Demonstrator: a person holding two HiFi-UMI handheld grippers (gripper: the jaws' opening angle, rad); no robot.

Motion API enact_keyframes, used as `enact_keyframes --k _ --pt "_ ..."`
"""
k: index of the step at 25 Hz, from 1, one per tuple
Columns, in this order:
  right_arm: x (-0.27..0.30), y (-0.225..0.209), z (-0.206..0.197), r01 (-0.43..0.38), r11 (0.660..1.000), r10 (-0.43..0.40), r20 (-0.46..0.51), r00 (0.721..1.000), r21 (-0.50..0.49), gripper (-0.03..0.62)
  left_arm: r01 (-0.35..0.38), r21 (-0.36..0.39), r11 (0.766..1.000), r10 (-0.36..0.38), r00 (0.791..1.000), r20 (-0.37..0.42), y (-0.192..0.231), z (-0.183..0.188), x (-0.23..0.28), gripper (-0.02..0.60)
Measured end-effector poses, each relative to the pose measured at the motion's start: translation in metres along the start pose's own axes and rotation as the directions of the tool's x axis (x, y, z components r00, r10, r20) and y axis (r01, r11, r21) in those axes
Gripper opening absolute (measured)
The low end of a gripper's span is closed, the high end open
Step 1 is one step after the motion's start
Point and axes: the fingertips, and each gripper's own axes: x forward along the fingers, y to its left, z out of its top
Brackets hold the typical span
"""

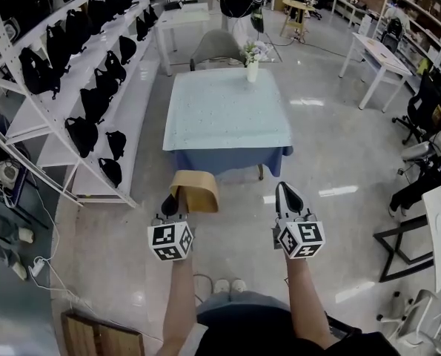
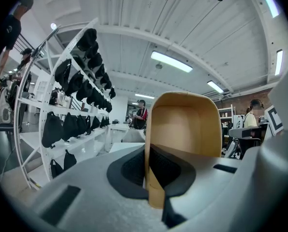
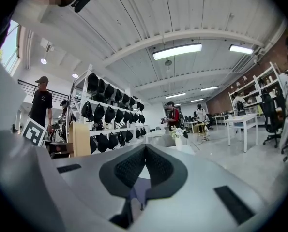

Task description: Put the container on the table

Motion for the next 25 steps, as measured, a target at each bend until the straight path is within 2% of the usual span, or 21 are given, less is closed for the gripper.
enact_keyframes --k 11,25 --pt "0.007 0.006 -0.018 0.019 1.000 -0.018 -0.044 0.999 0.017 -0.002 0.020 -0.016 1.000 -0.021 0.999 -0.027 0.010 -0.010 0.004 0.008" --pt "0.019 0.020 -0.011 0.050 0.999 -0.050 -0.012 0.999 0.008 -0.002 0.050 -0.017 0.999 -0.050 0.999 0.021 0.033 0.007 0.015 0.009"
